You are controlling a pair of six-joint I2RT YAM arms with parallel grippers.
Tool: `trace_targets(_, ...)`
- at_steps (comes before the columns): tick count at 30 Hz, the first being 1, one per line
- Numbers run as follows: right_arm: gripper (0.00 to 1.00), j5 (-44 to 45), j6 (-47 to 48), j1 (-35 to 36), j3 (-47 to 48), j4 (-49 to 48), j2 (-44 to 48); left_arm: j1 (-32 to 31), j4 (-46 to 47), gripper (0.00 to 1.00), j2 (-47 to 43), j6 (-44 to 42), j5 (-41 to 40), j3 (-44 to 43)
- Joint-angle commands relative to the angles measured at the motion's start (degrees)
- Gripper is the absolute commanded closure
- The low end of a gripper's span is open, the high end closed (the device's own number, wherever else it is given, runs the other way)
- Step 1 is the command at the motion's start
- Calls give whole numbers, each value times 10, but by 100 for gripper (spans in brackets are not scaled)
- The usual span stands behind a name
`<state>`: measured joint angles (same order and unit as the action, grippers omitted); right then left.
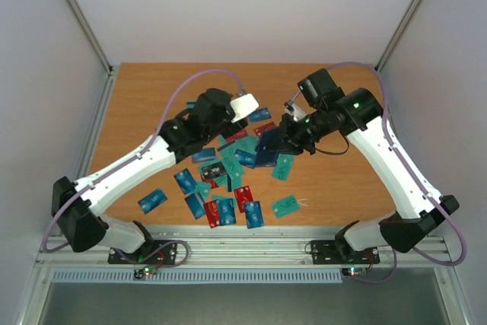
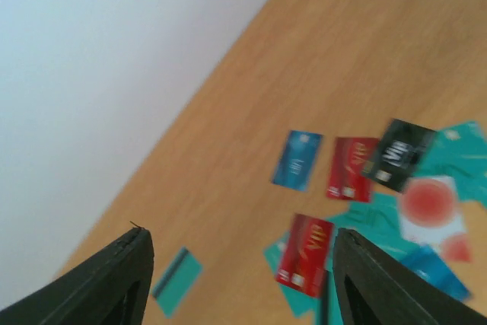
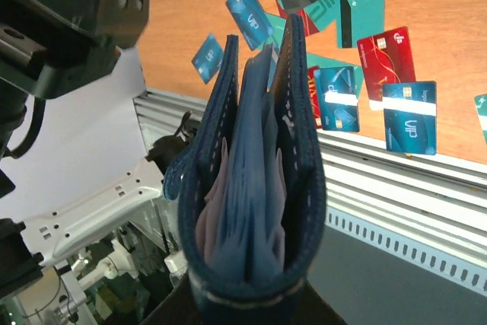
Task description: Put the credit cards into the card holder
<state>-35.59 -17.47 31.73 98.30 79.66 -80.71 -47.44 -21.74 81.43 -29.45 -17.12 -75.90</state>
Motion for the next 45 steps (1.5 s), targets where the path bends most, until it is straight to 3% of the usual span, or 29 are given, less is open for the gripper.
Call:
trace_targets(1,99,8,28,-1,7,17,9,17,-24,31,-78,131,174,33)
trace_targets(3,99,8,37,-2,3,5,5,18,-7,25,-113,172,256,63)
trace_targets(6,99,-1,50,-3,6,-4,0,18,46,16,-165,242,288,124)
trace_targets(19,99,-22,73,-3,20,-4,-3,17,112,21,-198,296,441,174)
trace_targets(34,99,-49,79,-3,7,-40,31,6,45,47,-163,323,278,131)
trace_targets(45,99,-94,92,-3,-13,-107,58,12,58,52,-186,401,363,135)
